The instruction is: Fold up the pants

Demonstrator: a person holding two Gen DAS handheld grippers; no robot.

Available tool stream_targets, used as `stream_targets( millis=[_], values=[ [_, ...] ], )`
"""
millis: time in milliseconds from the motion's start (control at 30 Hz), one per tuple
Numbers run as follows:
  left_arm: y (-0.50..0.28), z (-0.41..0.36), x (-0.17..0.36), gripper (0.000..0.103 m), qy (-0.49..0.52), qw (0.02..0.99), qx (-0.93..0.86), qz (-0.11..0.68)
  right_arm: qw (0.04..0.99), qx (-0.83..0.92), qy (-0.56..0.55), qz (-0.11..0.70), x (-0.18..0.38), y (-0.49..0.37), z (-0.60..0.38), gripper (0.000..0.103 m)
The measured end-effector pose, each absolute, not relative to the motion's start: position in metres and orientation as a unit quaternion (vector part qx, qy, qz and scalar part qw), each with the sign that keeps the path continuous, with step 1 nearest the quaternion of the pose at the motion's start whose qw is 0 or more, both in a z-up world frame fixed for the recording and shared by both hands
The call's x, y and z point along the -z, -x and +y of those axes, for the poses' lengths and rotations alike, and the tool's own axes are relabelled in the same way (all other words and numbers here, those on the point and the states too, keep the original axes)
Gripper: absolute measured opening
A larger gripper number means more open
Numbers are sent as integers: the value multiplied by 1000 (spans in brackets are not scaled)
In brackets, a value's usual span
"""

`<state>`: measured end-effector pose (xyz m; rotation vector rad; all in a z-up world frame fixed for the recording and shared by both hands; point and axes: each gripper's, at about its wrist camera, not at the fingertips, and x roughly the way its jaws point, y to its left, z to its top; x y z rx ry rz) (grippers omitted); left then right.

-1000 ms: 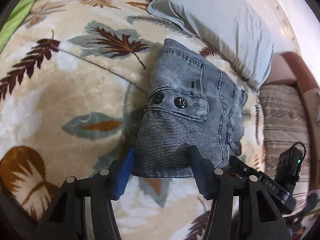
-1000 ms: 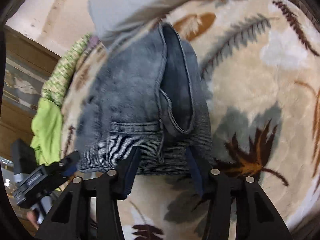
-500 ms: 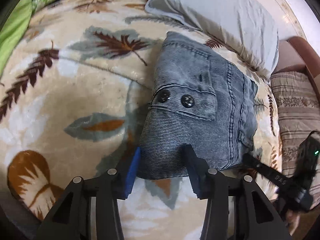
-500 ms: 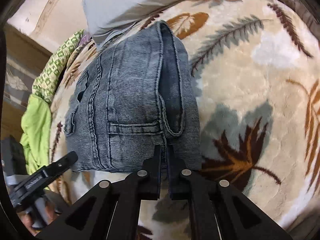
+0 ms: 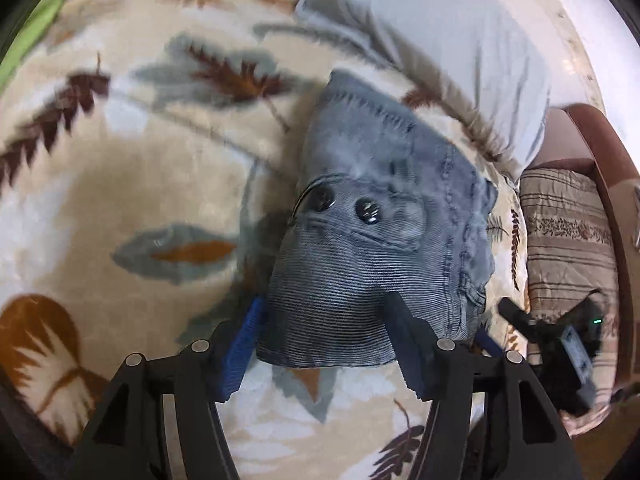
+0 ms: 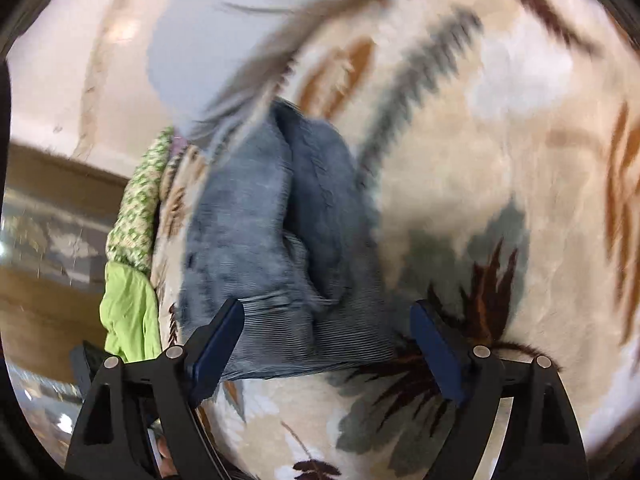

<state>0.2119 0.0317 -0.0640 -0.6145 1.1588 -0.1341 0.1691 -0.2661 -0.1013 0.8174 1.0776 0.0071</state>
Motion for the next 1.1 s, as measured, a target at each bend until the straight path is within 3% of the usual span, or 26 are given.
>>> stream_targets(
  millis=[100, 133, 167, 233, 333, 400, 500, 667, 767, 833, 900, 1033, 1100],
  values=[
    [-215, 35, 66, 60, 290, 789, 62, 538, 776, -8, -382, 502, 110, -172, -267, 84],
    [-215, 35, 66, 60, 288, 790, 60, 538, 779, -17, -377, 501, 109, -172, -265, 77],
    [-215, 35, 67, 59, 286, 791, 57, 538, 779, -32, -376, 500, 108, -172, -259, 64],
    [-215, 32, 65, 52, 281, 795, 52, 535, 792, -20, -331, 513, 106, -174, -246, 59],
    [-214, 23, 61, 45, 251, 806, 42, 534, 797, 8, -274, 538, 110, -180, -231, 41],
    [-210, 16, 52, 33, 232, 817, 41, 526, 808, 11, -252, 532, 103, -179, -225, 16],
    [-196, 19, 23, 25, 235, 843, 62, 479, 840, -3, -225, 494, 72, -167, -214, 13],
    [-194, 20, 31, 25, 228, 828, 56, 510, 833, 1, -219, 508, 71, -161, -214, 12],
    [-201, 16, 49, 30, 213, 812, 29, 542, 798, 24, -234, 554, 103, -168, -221, 17],
    [-200, 21, 41, 36, 245, 809, 43, 533, 806, 11, -246, 538, 95, -168, -221, 21],
    [-197, 27, 36, 47, 266, 807, 53, 525, 816, 4, -254, 520, 87, -167, -221, 31],
    [-192, 35, 21, 48, 259, 813, 45, 519, 823, 5, -287, 490, 81, -160, -235, 51],
    [-190, 40, 7, 53, 256, 823, 38, 506, 829, -2, -300, 471, 76, -153, -241, 65]
  ],
)
